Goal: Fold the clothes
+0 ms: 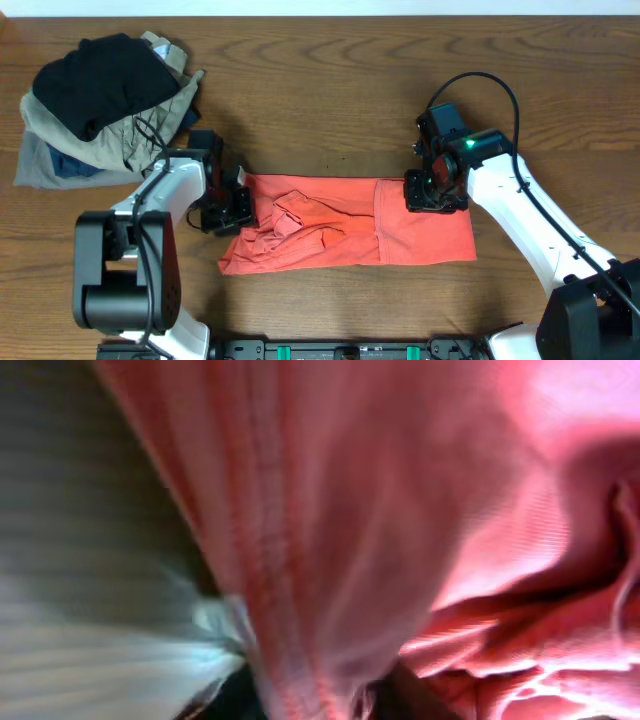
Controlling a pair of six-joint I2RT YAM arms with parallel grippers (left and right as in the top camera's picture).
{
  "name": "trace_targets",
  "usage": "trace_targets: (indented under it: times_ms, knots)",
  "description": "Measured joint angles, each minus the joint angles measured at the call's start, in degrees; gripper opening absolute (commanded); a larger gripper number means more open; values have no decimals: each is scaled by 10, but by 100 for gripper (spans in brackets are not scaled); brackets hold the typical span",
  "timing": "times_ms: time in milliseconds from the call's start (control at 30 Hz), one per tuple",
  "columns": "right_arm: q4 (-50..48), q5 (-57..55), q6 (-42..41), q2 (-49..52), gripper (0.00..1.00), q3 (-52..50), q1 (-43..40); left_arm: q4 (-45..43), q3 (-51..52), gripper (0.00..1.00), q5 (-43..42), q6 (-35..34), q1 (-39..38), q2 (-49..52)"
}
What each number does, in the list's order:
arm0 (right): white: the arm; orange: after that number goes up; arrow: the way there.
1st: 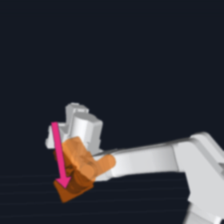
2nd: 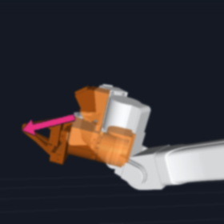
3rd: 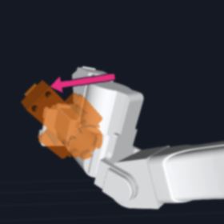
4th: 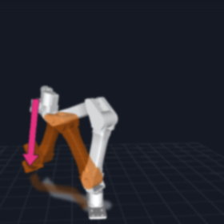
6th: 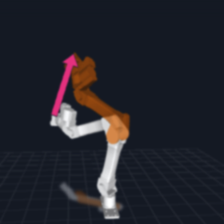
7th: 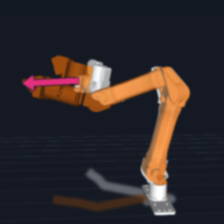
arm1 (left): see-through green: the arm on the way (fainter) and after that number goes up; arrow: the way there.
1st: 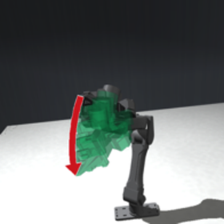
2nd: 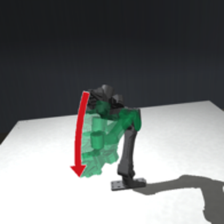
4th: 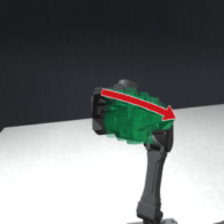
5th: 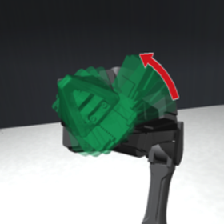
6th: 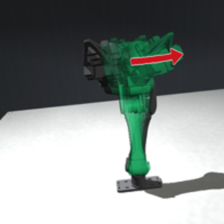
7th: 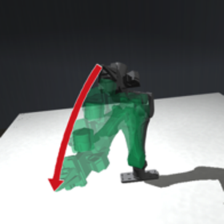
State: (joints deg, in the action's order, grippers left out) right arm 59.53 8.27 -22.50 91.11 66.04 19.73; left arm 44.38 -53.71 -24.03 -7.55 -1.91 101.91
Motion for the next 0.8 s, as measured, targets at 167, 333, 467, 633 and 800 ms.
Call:
trace_targets:
  times_ms: [167,333,467,633,800]
  knots:
    - [0,-5,0,0,33,0,0,3,-3,14,-9,-2,1,6]
    - [1,-9,9,0,33,0,-19,64,-47,14,62,-27,16,24]
    - [3,-14,22,0,34,0,-59,129,-113,14,139,-45,42,30]
    - [7,-17,44,0,34,0,-109,200,-209,14,197,-60,50,30]
    - [9,-21,62,0,35,0,-142,261,-251,12,195,-67,10,30]
